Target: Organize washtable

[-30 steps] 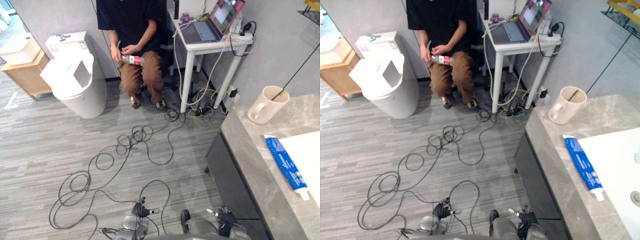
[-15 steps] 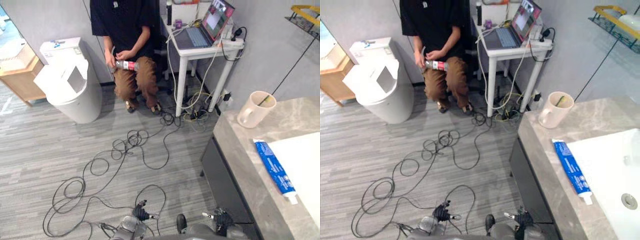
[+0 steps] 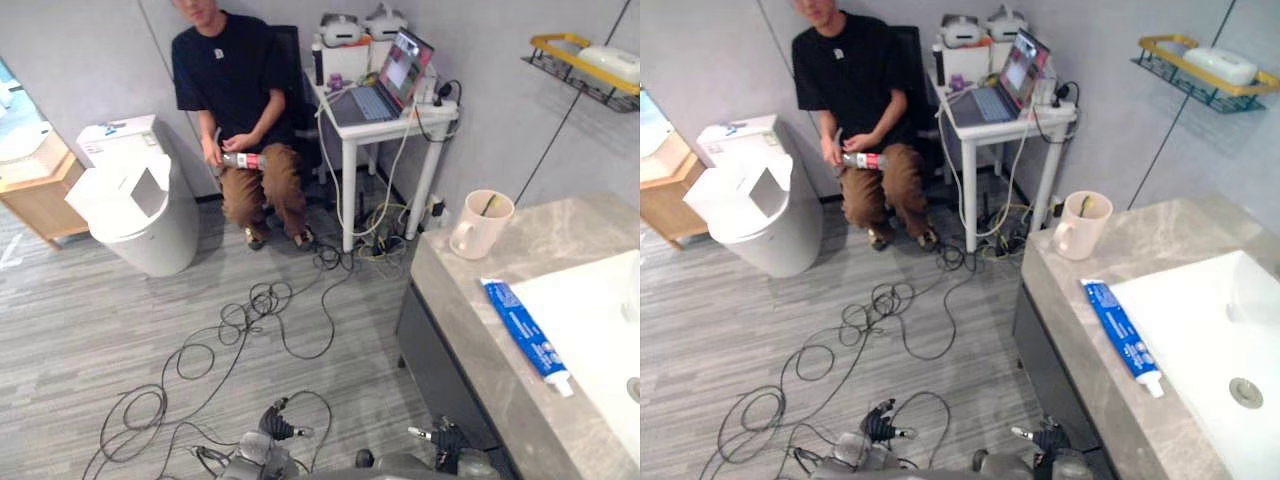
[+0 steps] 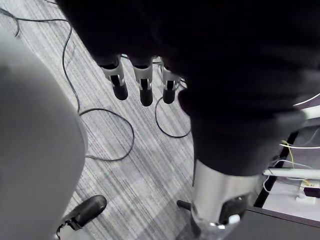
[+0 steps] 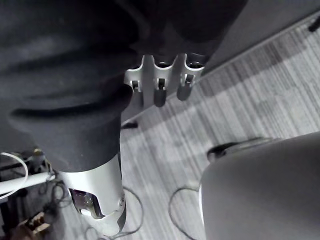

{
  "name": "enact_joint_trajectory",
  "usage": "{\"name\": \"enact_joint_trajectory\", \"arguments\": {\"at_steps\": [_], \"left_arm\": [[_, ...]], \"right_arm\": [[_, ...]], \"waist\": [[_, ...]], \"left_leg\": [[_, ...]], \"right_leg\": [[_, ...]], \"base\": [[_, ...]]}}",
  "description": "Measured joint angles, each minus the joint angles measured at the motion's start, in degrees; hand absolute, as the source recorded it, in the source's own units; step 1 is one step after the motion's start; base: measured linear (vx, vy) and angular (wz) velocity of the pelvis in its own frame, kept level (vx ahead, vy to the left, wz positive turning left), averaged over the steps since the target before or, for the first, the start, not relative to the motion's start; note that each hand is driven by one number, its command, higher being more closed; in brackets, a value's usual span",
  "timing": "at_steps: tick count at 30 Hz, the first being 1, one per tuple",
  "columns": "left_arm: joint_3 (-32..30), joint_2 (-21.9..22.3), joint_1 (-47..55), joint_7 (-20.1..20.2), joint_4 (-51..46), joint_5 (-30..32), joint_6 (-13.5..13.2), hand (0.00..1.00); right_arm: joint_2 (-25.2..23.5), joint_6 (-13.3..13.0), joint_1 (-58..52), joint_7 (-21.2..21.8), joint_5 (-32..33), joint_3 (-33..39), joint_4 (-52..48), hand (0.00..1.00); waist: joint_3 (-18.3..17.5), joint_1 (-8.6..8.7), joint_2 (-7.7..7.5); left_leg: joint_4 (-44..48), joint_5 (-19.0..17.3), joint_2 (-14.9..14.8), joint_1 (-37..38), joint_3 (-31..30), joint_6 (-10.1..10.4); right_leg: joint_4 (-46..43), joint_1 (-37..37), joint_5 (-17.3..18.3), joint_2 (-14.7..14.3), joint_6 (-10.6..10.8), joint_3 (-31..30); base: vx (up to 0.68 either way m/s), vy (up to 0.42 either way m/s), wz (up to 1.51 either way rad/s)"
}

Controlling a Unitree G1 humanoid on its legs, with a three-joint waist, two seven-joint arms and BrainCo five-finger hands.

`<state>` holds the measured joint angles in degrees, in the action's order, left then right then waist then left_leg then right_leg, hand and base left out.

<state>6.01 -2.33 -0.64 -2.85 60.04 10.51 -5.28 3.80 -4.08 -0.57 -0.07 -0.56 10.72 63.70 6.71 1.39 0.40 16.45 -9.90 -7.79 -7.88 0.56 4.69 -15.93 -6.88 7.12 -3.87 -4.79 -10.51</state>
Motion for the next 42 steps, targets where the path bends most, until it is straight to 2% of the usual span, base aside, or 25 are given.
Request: {"name": "enact_joint_trajectory", "arguments": {"at_steps": [2, 3, 5, 7, 8, 9, 11, 12, 14, 15, 16, 18, 21, 23, 28, 31, 32, 33, 34, 35, 36, 37, 39, 40, 42], "left_arm": [[-0.2, 0.4, -0.1, -0.3, 0.0, -0.1, -0.1, 0.0], [-0.7, 1.0, -0.2, -0.4, -0.1, -0.1, -0.2, 0.0], [-1.8, 0.8, -0.2, -0.8, -1.1, -0.1, -0.3, 0.0], [-1.6, -1.1, 0.0, -1.0, -1.5, -0.1, -0.5, 0.0], [-1.6, -1.4, 0.2, -1.0, -1.5, -0.1, -0.5, 0.0], [-1.5, -1.4, 0.8, -1.0, -1.7, -0.1, -0.5, 0.0], [-1.1, -2.2, 1.2, -1.0, -1.7, -0.1, -0.4, 0.0], [-1.0, -2.3, 1.2, -1.0, -1.7, -0.1, -0.4, 0.0], [-0.6, -2.4, 1.2, -0.9, -1.7, -0.1, -0.4, 0.0], [0.2, -2.5, 1.2, -0.9, -1.6, -0.1, -0.4, 0.0], [0.9, -2.7, 1.1, -0.9, -1.6, 0.2, -0.4, 0.0], [1.4, -3.0, 0.2, -0.9, -1.7, 0.4, -0.4, 0.0], [3.4, -2.9, -2.1, -0.9, -1.9, 0.4, -0.4, 0.0], [4.3, -2.6, -2.1, -0.9, -2.0, 0.5, -0.4, 0.0], [5.9, -2.4, -2.6, -0.8, -2.0, 1.4, -0.3, 0.0], [7.3, -2.5, -3.0, -0.8, -2.0, 1.5, -0.3, 0.0], [7.3, -2.5, -2.8, -0.8, -1.9, 1.6, -0.2, 0.0], [7.6, -2.8, -3.5, -0.7, -1.7, 1.7, -0.4, 0.0], [7.7, -2.9, -3.8, -0.6, -1.7, 1.7, -0.6, 0.0], [7.6, -2.6, -4.5, -0.5, -1.5, 1.7, -0.7, 0.0], [7.4, -2.4, -4.1, -0.5, -1.3, 1.7, -0.1, 0.0], [7.3, -2.6, -4.0, -0.4, -1.3, 1.7, -0.1, 0.0], [7.3, -3.0, -3.9, -0.3, -1.5, 1.7, 0.0, 0.0], [7.3, -3.5, -3.9, -0.1, -1.6, 1.6, -0.1, 0.0], [7.3, -3.8, -4.0, 0.1, -2.0, 1.6, 0.0, 0.0]], "right_arm": [[0.3, -0.1, 0.3, -0.2, 0.0, 0.0, -0.5, 0.0], [0.8, -0.2, 0.3, -0.3, -0.1, -0.3, -1.2, 0.0], [0.8, -0.6, 0.5, -1.0, -0.1, -2.4, -1.3, 0.0], [0.2, -0.6, 0.6, -1.1, -0.6, -4.6, -1.2, 0.0], [0.1, -0.5, 0.6, -1.1, -0.7, -4.8, -1.1, 0.0], [-0.1, -0.5, 0.7, -1.1, -0.7, -5.3, -1.0, 0.0], [-0.1, -0.5, 0.9, -1.0, -0.7, -6.6, -0.9, 0.0], [0.0, -0.4, 1.1, -0.9, -0.7, -7.2, -0.9, 0.0], [0.1, -0.1, 1.4, -0.9, -0.7, -7.3, -0.9, 0.0], [0.1, 0.1, 1.3, -0.9, -0.7, -7.4, -0.8, 0.0], [0.2, 0.4, 1.2, -0.9, -0.7, -7.6, -0.8, 0.0], [0.2, 0.5, 1.3, -0.9, -0.6, -7.9, -1.0, 0.0], [0.5, 0.7, 1.4, -0.9, -0.6, -8.0, -1.0, 0.0], [1.1, 0.7, 1.2, -0.9, -0.6, -9.0, -1.1, 0.0], [1.8, 0.7, 0.6, -0.8, -0.4, -8.5, -2.1, 0.0], [2.3, 0.7, 0.4, -0.8, 0.0, -8.4, -2.3, 0.0], [2.1, 0.8, 0.6, -0.9, 0.0, -8.5, -2.9, 0.0], [1.2, 1.0, 1.5, -1.0, 0.0, -8.3, -2.8, 0.0], [1.1, 1.0, 1.5, -1.0, 0.0, -8.2, -2.5, 0.0], [1.3, 1.0, 1.9, -1.0, 0.0, -8.1, -1.9, 0.0], [0.9, 1.1, 2.7, -0.9, 0.0, -7.7, -1.8, 0.0], [0.9, 1.1, 3.3, -0.8, 0.0, -7.1, -2.4, 0.0], [1.0, 1.2, 3.6, -1.1, 0.0, -7.0, -2.1, 0.0], [0.9, 1.2, 3.6, -1.1, -0.1, -7.2, -2.1, 0.0], [0.8, 1.2, 3.9, -1.1, -0.1, -7.2, -2.0, 0.0]], "waist": [[0.7, -0.14, 0.83], [1.3, -0.57, 2.19], [1.6, -0.88, 1.4], [1.2, -0.55, -0.6], [1.2, -0.65, -0.56], [0.7, -0.75, -1.25], [0.5, -0.78, -1.05], [0.3, -0.77, -0.75], [0.3, -1.13, -0.51], [0.2, -1.44, -0.36], [0.1, -1.6, -0.29], [-0.3, -0.53, -0.23], [-0.5, -0.64, 0.13], [-1.3, -0.52, 1.22], [-2.7, 0.82, 3.17], [-3.5, 1.03, 4.35], [-3.2, 0.74, 3.76], [-2.0, 1.06, 1.04], [-2.4, 1.3, 1.55], [-1.6, 1.29, 2.06], [-1.0, 0.9, 1.42], [-0.6, 0.9, 1.87], [0.3, 0.69, 2.0], [0.2, 0.62, 1.69], [0.5, 0.42, 1.19]], "left_leg": [[-5.2, 0.5, 0.5, 0.1, -5.8, 1.0], [-5.4, 1.5, 0.4, 0.5, -8.8, 4.5], [-2.0, -0.1, 2.5, -0.5, -8.5, 3.5], [-1.0, -1.8, 4.2, -0.3, -6.0, 2.2], [-0.8, -2.1, 4.4, -0.3, -5.0, 1.8], [-0.2, -3.0, 4.7, -0.3, -3.0, 1.2], [0.3, -4.4, 5.1, -0.2, 0.6, 0.3], [1.1, -5.2, 5.3, -0.2, 2.7, -0.7], [2.3, -5.1, 6.1, 0.6, 3.8, -1.3], [2.5, -4.2, 6.3, 1.2, 3.9, -2.8], [2.4, -3.5, 6.9, 2.3, 5.0, -4.1], [1.8, -3.5, 7.5, 2.8, 6.6, -4.1], [1.3, -3.5, 7.9, 3.2, 8.2, -4.1], [-0.4, -3.5, 8.2, 4.8, 9.8, -4.1], [-1.8, -3.4, 9.9, 6.4, 12.2, -4.1], [-1.3, -3.2, 10.4, 6.5, 16.0, -4.1], [4.8, -2.7, 10.8, 4.0, 17.8, -3.2], [8.9, -7.1, 9.9, -0.1, 18.5, -6.3], [2.0, -6.9, 9.0, 0.8, 18.4, -7.8], [-4.3, -1.5, 6.8, 2.1, 20.3, -7.2], [-5.1, 0.0, 7.1, 3.1, 23.8, -7.0], [-5.8, 0.0, 6.4, 3.6, 26.1, -7.1], [-7.1, 0.1, 5.7, 4.8, 29.0, -7.2], [-8.3, 0.4, 5.7, 5.2, 31.4, -7.6], [-8.5, 0.5, 5.9, 5.7, 34.5, -7.5]], "right_leg": [[-3.2, -1.9, 1.6, -1.0, 1.4, -3.0], [-5.9, -2.8, 3.0, -2.5, 2.6, -5.7], [-6.6, -2.9, 4.0, -2.9, 3.5, -10.7], [-5.5, -3.4, 4.5, -2.8, 4.4, -16.7], [-5.0, -3.3, 4.4, -2.8, 4.5, -18.1], [-3.8, -3.2, 4.2, -2.5, 5.0, -20.6], [-2.2, -3.3, 3.5, -1.8, 6.8, -24.0], [-1.5, -3.2, 2.6, -1.5, 8.5, -26.0], [-0.4, -3.0, 1.6, -1.1, 9.3, -29.1], [0.5, -2.8, 0.9, -0.9, 9.7, -30.6], [2.0, -2.3, 0.1, 0.0, 10.4, -31.5], [3.3, -2.5, -0.5, 0.7, 11.1, -31.9], [4.5, -3.1, -2.0, 1.1, 12.3, -32.2], [5.3, -3.2, -3.3, 1.1, 13.0, -32.1], [5.1, -3.7, -3.3, 1.9, 12.9, -32.1], [4.0, -5.3, -5.0, 1.3, 12.1, -32.1], [2.4, -6.1, -5.6, 2.0, 11.9, -32.5], [2.0, -6.6, -5.6, 4.4, 11.9, -33.7], [1.9, -7.0, -5.7, 4.3, 11.8, -32.9], [1.9, -7.4, -5.8, 3.4, 11.7, -29.9], [0.5, -8.7, -6.1, 4.4, 11.2, -24.4], [-2.1, -10.1, -5.7, 4.6, 10.1, -15.7], [-4.7, -10.5, -4.3, 5.7, 8.0, -3.8], [-4.8, -9.5, -3.3, 7.0, 6.9, 4.7], [-1.1, -7.1, -3.0, 7.8, 6.3, 10.2]], "base": [[0.12, 0.236, -0.86], [0.12, 0.314, -1.15], [0.14, 0.307, -0.95], [0.17, 0.236, -0.64], [0.17, 0.2, -0.76], [0.22, 0.24, -0.83], [0.23, 0.235, -0.92], [0.22, 0.174, -1.03], [0.21, 0.15, -1.11], [0.19, 0.136, -1.27], [0.17, 0.126, -1.14], [0.14, 0.109, -0.64], [0.08, 0.092, -0.55], [0.04, 0.062, -0.66], [0.04, 0.058, -0.46], [0.02, 0.062, -0.72], [-0.02, 0.088, -0.72], [-0.04, 0.057, -0.68], [-0.05, 0.011, -0.6], [-0.08, -0.006, -0.98], [-0.1, 0.012, -1.24], [-0.1, 0.013, -1.17], [-0.11, 0.015, -1.01], [-0.12, -0.011, -1.03], [-0.08, -0.077, -0.91]]}}
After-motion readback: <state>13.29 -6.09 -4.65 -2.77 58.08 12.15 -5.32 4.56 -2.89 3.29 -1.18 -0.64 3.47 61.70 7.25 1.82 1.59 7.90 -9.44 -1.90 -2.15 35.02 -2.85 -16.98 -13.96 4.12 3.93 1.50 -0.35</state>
